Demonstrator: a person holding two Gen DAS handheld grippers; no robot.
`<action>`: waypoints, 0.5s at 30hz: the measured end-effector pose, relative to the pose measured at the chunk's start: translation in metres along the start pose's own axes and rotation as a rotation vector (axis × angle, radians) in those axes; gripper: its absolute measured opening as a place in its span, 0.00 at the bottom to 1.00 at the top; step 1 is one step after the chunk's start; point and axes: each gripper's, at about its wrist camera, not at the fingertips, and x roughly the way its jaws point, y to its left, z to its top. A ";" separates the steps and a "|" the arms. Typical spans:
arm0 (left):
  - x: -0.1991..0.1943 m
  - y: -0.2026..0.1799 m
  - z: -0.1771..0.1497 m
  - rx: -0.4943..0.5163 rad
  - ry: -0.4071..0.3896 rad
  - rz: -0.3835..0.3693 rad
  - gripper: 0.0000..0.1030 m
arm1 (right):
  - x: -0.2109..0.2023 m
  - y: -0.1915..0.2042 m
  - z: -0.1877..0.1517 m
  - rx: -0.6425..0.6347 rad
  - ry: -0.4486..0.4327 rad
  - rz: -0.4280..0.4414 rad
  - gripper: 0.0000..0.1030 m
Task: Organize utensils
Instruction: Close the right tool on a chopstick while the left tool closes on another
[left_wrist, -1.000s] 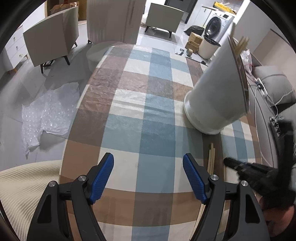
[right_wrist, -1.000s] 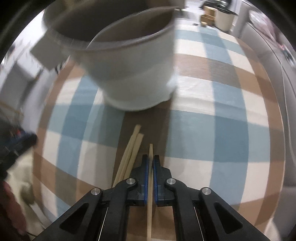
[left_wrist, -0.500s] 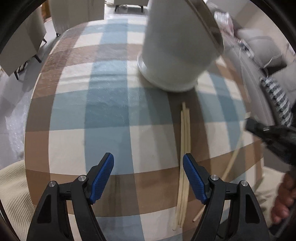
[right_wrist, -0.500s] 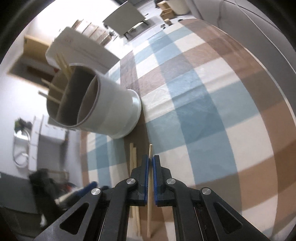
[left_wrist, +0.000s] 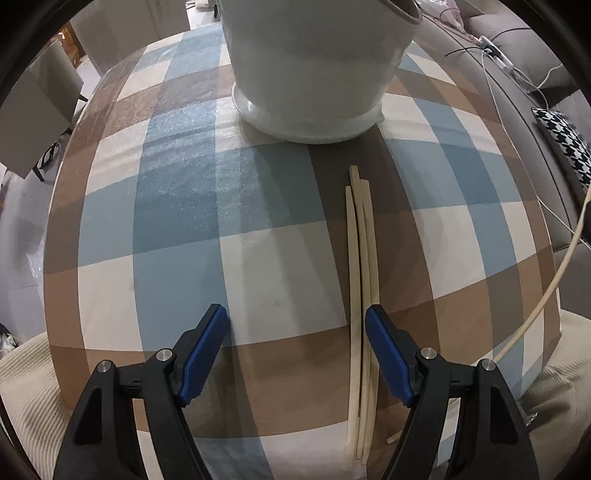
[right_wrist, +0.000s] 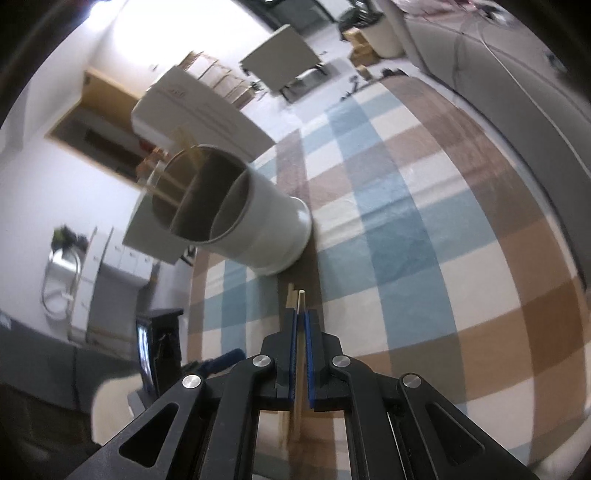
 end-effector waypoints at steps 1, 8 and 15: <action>0.000 0.001 0.001 -0.010 0.006 0.001 0.71 | -0.001 0.001 0.000 -0.011 -0.003 0.001 0.03; 0.002 0.003 0.008 -0.040 0.007 0.032 0.71 | -0.006 -0.005 0.004 -0.013 -0.023 0.010 0.03; 0.010 -0.010 0.028 -0.010 0.022 0.065 0.71 | -0.005 -0.009 0.008 0.003 -0.025 0.025 0.03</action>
